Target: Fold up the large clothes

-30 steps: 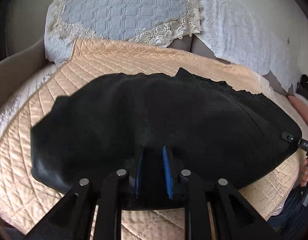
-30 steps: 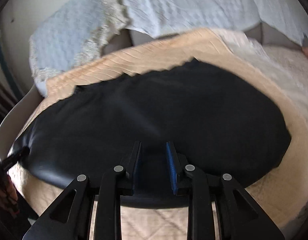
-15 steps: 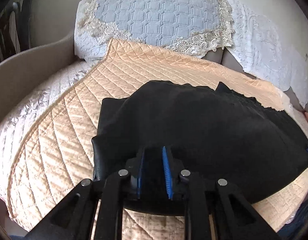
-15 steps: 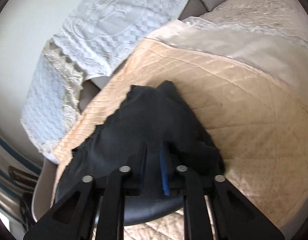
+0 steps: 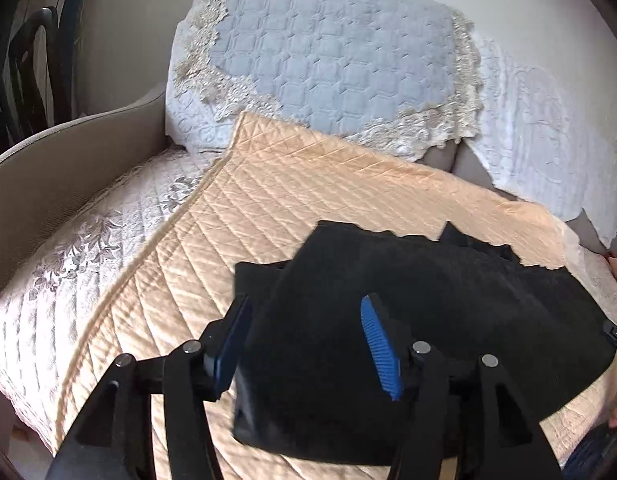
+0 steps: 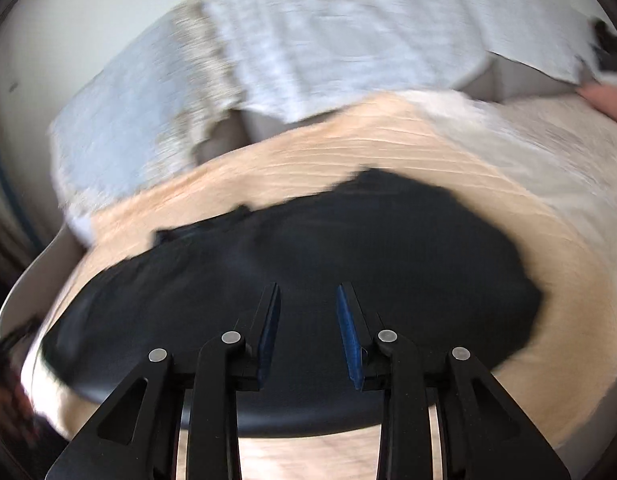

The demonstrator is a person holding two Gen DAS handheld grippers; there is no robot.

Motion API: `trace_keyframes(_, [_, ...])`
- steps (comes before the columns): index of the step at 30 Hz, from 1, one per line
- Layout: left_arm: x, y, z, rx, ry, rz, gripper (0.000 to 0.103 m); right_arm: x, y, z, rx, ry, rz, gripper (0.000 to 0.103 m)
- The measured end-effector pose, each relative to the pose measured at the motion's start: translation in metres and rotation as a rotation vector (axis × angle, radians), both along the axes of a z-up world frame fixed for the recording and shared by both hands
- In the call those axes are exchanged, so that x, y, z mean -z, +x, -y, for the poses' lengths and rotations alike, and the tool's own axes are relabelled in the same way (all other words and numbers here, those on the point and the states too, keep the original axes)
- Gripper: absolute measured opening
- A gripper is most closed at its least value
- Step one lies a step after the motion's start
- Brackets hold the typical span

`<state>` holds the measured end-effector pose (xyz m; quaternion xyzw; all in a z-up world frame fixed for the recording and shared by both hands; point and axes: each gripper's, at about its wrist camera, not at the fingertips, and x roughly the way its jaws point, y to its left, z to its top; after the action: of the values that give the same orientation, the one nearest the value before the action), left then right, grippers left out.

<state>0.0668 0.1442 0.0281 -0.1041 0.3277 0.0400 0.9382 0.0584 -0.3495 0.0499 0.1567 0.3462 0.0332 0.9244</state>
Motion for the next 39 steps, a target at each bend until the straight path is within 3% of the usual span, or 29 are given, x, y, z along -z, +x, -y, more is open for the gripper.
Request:
trace_keyframes(3, [0.014,0.01,-0.017,-0.019,-0.049,-0.045,0.059,-0.005,0.002,-0.059,-0.14,-0.033,0.009,0.03])
trace_keyframes(7, [0.044,0.015,-0.032,-0.047,-0.186,-0.141,0.059,-0.005,0.012,-0.14,-0.313,-0.059,-0.007,0.03])
trace_keyframes(9, [0.05,0.013,-0.038,-0.051,-0.258,-0.143,0.059,-0.002,0.017,-0.171,-0.361,-0.068,-0.016,0.03])
trace_keyframes(14, [0.051,0.013,-0.036,-0.019,-0.264,-0.134,0.059,0.017,0.044,-0.233,-0.416,-0.075,-0.075,0.024])
trace_keyframes(17, [0.051,0.013,-0.031,-0.001,-0.246,-0.129,0.05,0.033,0.068,-0.256,-0.422,-0.078,-0.128,0.021])
trace_keyframes(24, [0.051,0.018,-0.032,0.016,-0.255,-0.131,0.029,0.042,0.088,-0.274,-0.437,-0.12,-0.192,0.021])
trace_keyframes(30, [0.047,0.015,-0.031,0.035,-0.249,-0.116,0.016,0.035,0.043,-0.27,-0.519,-0.065,-0.183,0.021])
trace_keyframes(34, [0.044,0.011,-0.038,0.042,-0.324,-0.101,0.012,0.031,0.008,-0.262,-0.564,-0.012,-0.174,0.021])
trace_keyframes(39, [0.024,0.001,-0.044,0.072,-0.447,-0.054,0.009,0.021,-0.012,-0.231,-0.509,0.026,-0.161,0.021])
